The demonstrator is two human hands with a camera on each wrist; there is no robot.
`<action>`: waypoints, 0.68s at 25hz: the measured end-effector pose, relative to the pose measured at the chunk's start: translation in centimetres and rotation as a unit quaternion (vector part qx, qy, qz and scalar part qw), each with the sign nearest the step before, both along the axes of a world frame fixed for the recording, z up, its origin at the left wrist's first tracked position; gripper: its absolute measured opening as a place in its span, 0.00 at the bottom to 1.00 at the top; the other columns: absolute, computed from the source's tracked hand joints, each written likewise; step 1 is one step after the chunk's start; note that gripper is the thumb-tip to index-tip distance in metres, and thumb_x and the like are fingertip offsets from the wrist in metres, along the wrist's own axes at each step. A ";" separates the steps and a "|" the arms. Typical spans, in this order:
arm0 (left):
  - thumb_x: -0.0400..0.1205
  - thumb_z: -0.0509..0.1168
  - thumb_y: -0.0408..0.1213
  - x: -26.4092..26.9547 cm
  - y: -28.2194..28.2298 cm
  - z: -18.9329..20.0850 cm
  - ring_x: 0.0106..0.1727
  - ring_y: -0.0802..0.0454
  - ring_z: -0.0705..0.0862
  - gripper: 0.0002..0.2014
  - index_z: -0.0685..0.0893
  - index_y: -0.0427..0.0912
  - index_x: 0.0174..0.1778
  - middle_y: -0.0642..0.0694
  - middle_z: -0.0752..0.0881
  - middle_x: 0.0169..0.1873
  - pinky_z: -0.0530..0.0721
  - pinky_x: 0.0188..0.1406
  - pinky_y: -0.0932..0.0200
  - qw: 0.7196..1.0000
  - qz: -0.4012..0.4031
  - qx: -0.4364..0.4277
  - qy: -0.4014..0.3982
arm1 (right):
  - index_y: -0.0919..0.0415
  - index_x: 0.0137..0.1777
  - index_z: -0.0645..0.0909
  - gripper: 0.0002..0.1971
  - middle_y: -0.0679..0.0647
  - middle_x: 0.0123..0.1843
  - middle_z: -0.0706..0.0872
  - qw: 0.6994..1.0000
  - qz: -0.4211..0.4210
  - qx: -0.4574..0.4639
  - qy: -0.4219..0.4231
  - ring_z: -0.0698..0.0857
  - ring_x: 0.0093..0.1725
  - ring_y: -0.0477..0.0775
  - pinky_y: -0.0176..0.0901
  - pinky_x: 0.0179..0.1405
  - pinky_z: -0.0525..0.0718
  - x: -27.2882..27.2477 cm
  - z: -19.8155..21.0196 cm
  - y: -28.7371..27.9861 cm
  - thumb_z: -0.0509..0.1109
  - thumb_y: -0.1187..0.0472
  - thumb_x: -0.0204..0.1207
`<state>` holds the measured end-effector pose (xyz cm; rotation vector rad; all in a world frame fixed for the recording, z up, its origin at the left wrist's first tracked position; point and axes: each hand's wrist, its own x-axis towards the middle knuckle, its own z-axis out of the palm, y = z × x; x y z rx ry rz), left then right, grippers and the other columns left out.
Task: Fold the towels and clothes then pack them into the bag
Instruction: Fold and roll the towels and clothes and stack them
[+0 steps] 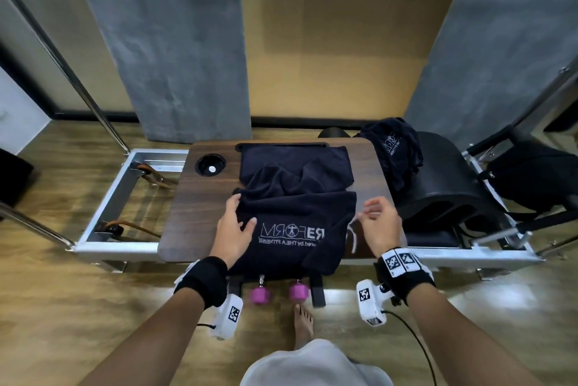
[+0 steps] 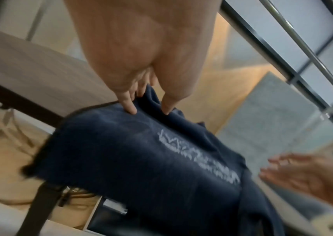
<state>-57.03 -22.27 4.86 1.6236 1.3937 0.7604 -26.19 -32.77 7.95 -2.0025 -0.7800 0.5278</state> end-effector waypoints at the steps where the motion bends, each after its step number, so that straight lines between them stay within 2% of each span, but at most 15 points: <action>1: 0.85 0.74 0.30 -0.4 -0.4 -0.5 0.74 0.55 0.76 0.26 0.76 0.46 0.78 0.55 0.77 0.72 0.79 0.76 0.51 0.998 -0.027 0.047 0.038 | 0.61 0.48 0.87 0.07 0.57 0.43 0.91 0.998 0.060 -0.017 -0.032 0.90 0.43 0.55 0.43 0.45 0.89 -0.7 -0.4 -0.4 0.78 0.73 0.76; 2: 0.83 0.76 0.32 -0.8 -1.0 -1.2 0.69 0.54 0.78 0.20 0.82 0.48 0.68 0.57 0.80 0.65 0.81 0.73 0.47 0.989 -0.047 0.108 0.085 | 0.60 0.44 0.88 0.07 0.54 0.42 0.91 0.990 0.124 -0.028 -0.056 0.89 0.43 0.55 0.49 0.49 0.89 -1.5 -0.9 -0.9 0.78 0.73 0.75; 3: 0.81 0.78 0.35 -1.3 -1.5 -1.6 0.61 0.54 0.80 0.13 0.84 0.51 0.57 0.58 0.81 0.57 0.83 0.67 0.44 0.977 -0.069 0.156 0.129 | 0.59 0.44 0.90 0.08 0.52 0.42 0.91 0.980 0.185 -0.029 -0.070 0.89 0.44 0.54 0.51 0.51 0.89 -2.3 -1.6 -1.4 0.80 0.73 0.74; 4: 0.80 0.79 0.39 -1.7 -2.0 -1.8 0.56 0.55 0.81 0.10 0.83 0.53 0.49 0.59 0.81 0.50 0.83 0.62 0.43 0.967 -0.092 0.176 0.157 | 0.58 0.46 0.91 0.08 0.50 0.46 0.90 0.966 0.241 -0.030 -0.085 0.88 0.47 0.53 0.50 0.53 0.88 -3.0 -2.1 -1.8 0.81 0.71 0.73; 5: 0.80 0.79 0.46 -2.0 -2.5 -1.7 0.55 0.56 0.81 0.10 0.83 0.55 0.46 0.61 0.81 0.48 0.81 0.60 0.44 0.963 -0.115 0.171 0.173 | 0.56 0.53 0.91 0.11 0.48 0.52 0.87 0.951 0.287 -0.039 -0.110 0.87 0.52 0.51 0.47 0.57 0.86 -3.5 -2.7 -2.1 0.83 0.67 0.72; 6: 0.80 0.78 0.54 -2.3 -2.9 -1.7 0.59 0.57 0.81 0.11 0.84 0.57 0.49 0.62 0.81 0.51 0.78 0.61 0.48 0.959 -0.136 0.158 0.191 | 0.53 0.61 0.89 0.17 0.46 0.58 0.82 0.932 0.324 -0.061 -0.152 0.83 0.58 0.49 0.45 0.62 0.83 -3.9 -3.2 -2.3 0.85 0.59 0.72; 7: 0.78 0.77 0.63 -2.7 -3.2 -1.7 0.65 0.59 0.79 0.18 0.84 0.58 0.55 0.65 0.81 0.58 0.74 0.65 0.51 0.952 -0.154 0.152 0.215 | 0.50 0.69 0.85 0.26 0.45 0.64 0.77 0.911 0.352 -0.090 -0.198 0.78 0.64 0.48 0.44 0.66 0.80 -4.0 -3.7 -2.5 0.85 0.50 0.71; 9: 0.71 0.76 0.72 -3.4 -3.6 -1.9 0.80 0.61 0.71 0.38 0.79 0.58 0.75 0.64 0.74 0.76 0.67 0.78 0.51 0.932 -0.196 0.134 0.275 | 0.46 0.80 0.74 0.41 0.47 0.71 0.71 0.873 0.374 -0.135 -0.283 0.72 0.69 0.49 0.48 0.70 0.76 -3.8 -4.3 -2.8 0.83 0.38 0.68; 10: 0.70 0.78 0.70 -3.8 -3.7 -1.9 0.85 0.60 0.66 0.46 0.73 0.56 0.82 0.62 0.69 0.83 0.64 0.84 0.49 0.917 -0.212 0.128 0.312 | 0.45 0.82 0.72 0.43 0.47 0.74 0.69 0.863 0.371 -0.144 -0.312 0.72 0.71 0.50 0.50 0.71 0.76 -3.7 -4.3 -2.9 0.83 0.39 0.68; 11: 0.71 0.81 0.64 -4.1 -3.9 -2.1 0.89 0.59 0.63 0.49 0.69 0.55 0.86 0.61 0.64 0.88 0.60 0.88 0.48 0.903 -0.219 0.135 0.343 | 0.44 0.82 0.71 0.41 0.47 0.74 0.69 0.859 0.364 -0.145 -0.329 0.74 0.71 0.52 0.50 0.71 0.76 -3.6 -4.4 -3.1 0.83 0.43 0.69; 12: 0.72 0.83 0.55 -4.4 -4.0 -2.2 0.90 0.58 0.62 0.47 0.68 0.55 0.85 0.60 0.62 0.90 0.60 0.89 0.48 0.897 -0.218 0.144 0.355 | 0.45 0.80 0.73 0.37 0.47 0.74 0.70 0.861 0.359 -0.141 -0.333 0.76 0.71 0.53 0.51 0.71 0.78 -3.3 -4.4 -3.2 0.83 0.50 0.71; 14: 0.73 0.82 0.35 -5.1 -3.8 -2.3 0.87 0.56 0.69 0.37 0.74 0.56 0.75 0.58 0.66 0.89 0.63 0.86 0.51 0.917 -0.193 0.149 0.315 | 0.49 0.73 0.83 0.27 0.48 0.73 0.78 0.879 0.353 -0.101 -0.305 0.81 0.68 0.53 0.51 0.71 0.81 -2.5 -4.3 -3.3 0.82 0.62 0.73; 15: 0.72 0.81 0.30 -5.4 -3.6 -2.3 0.86 0.56 0.72 0.32 0.77 0.56 0.68 0.58 0.70 0.87 0.65 0.84 0.52 0.929 -0.184 0.145 0.287 | 0.52 0.67 0.88 0.21 0.48 0.69 0.84 0.895 0.344 -0.069 -0.277 0.84 0.64 0.50 0.49 0.69 0.83 -2.1 -4.2 -3.3 0.81 0.66 0.75; 17: 0.73 0.82 0.26 -6.0 -2.9 -2.1 0.84 0.55 0.75 0.24 0.83 0.53 0.56 0.56 0.77 0.83 0.70 0.83 0.49 0.943 -0.192 0.143 0.230 | 0.54 0.56 0.93 0.13 0.43 0.55 0.92 0.928 0.307 -0.026 -0.209 0.88 0.52 0.37 0.35 0.59 0.86 -0.9 -3.8 -3.3 0.77 0.71 0.78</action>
